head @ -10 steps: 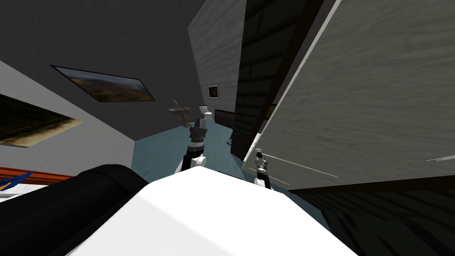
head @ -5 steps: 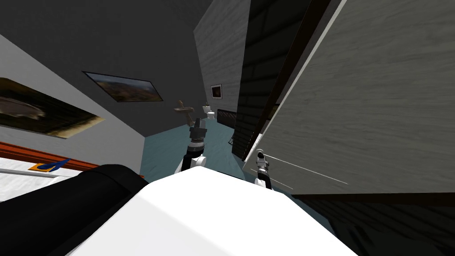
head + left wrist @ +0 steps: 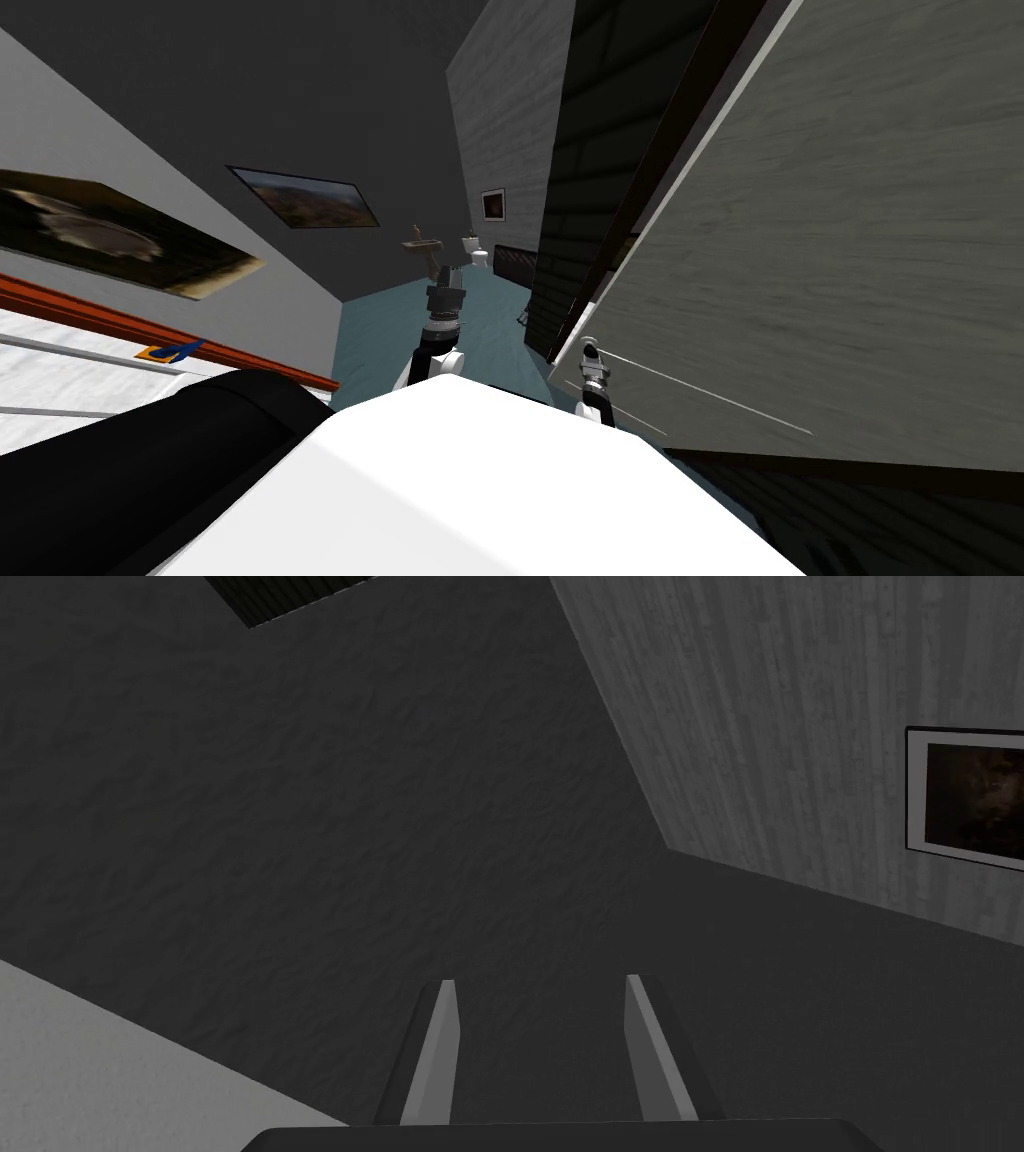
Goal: Pull the door open
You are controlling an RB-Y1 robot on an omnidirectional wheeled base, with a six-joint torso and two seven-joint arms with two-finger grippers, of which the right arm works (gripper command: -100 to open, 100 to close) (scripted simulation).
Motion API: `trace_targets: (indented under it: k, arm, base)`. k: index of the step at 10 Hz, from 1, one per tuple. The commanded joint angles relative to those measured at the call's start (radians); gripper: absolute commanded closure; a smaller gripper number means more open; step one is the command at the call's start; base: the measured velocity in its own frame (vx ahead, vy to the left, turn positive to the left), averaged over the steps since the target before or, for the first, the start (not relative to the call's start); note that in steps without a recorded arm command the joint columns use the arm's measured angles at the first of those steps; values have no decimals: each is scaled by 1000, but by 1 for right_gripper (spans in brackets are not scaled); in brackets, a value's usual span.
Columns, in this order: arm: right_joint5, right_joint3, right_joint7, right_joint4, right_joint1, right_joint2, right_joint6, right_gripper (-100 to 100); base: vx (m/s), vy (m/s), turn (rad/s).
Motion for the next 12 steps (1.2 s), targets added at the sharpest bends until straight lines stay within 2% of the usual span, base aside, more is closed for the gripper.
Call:
trace_targets:
  k: [1,7,8,11,12]
  arm:
    - [-10,-7,-32,2,-12,-4,-17,100]
    - [-76,-28,-194,-8,-1,-10,-15,100]
    - [-76,-28,-199,-8,-1,-10,-15,100]
    - [-112,-40,-283,-14,5,-13,-14,100]
    - [-112,-40,-291,-14,5,-13,-14,100]
  base:
    - [-30,-27,94]
    - [-33,-27,148]
    - [-25,-21,84]
    - [-30,-24,142]
    - [-28,-21,108]
